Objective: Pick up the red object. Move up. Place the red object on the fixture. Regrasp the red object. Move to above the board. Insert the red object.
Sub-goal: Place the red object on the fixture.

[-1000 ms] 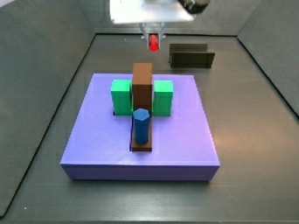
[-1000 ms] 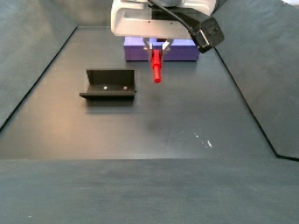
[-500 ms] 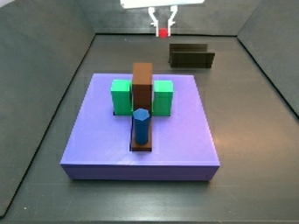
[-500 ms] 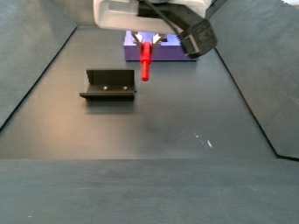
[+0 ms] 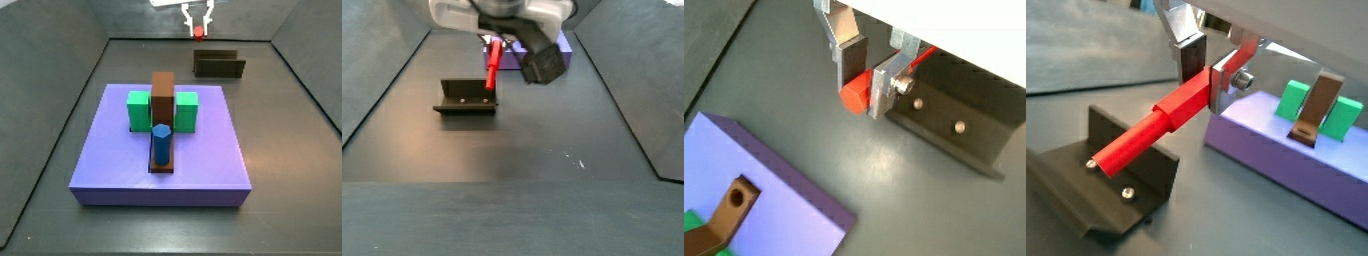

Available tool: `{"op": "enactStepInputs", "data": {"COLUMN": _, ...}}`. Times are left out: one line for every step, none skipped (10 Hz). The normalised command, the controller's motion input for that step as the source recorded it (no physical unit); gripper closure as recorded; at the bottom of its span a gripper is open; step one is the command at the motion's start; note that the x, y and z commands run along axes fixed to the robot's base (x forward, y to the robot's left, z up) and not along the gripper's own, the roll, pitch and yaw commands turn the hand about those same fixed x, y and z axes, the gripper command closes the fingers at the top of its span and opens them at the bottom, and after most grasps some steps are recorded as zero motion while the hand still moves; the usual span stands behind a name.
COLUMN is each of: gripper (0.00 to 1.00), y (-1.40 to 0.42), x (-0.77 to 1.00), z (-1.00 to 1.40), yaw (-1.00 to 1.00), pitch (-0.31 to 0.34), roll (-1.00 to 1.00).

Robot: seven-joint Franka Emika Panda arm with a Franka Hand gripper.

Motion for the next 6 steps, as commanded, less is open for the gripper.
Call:
{"op": "enactStepInputs", "data": {"gripper": 1.0, "y": -0.04, "x": 0.37, "z": -0.09, "yaw": -0.29, "pitch": 0.0, "roll": -0.39}}
{"op": "enactStepInputs", "data": {"gripper": 1.0, "y": -0.02, "x": 0.5, "z": -0.05, "yaw": -0.3, "pitch": 0.0, "roll": -0.36}}
{"op": "enactStepInputs", "data": {"gripper": 1.0, "y": 0.0, "x": 0.61, "z": 0.0, "yaw": -0.26, "pitch": 0.046, "roll": -0.22}}
{"op": "enactStepInputs", "data": {"gripper": 1.0, "y": 0.0, "x": 0.73, "z": 0.04, "yaw": -0.27, "pitch": 0.0, "roll": -0.22}}
{"op": "enactStepInputs", "data": {"gripper": 1.0, "y": -0.03, "x": 0.71, "z": 0.0, "yaw": -0.24, "pitch": 0.0, "roll": -0.12}}
{"op": "enactStepInputs", "data": {"gripper": 1.0, "y": -0.01, "x": 0.7, "z": -0.11, "yaw": -0.11, "pitch": 0.083, "roll": 0.0}}
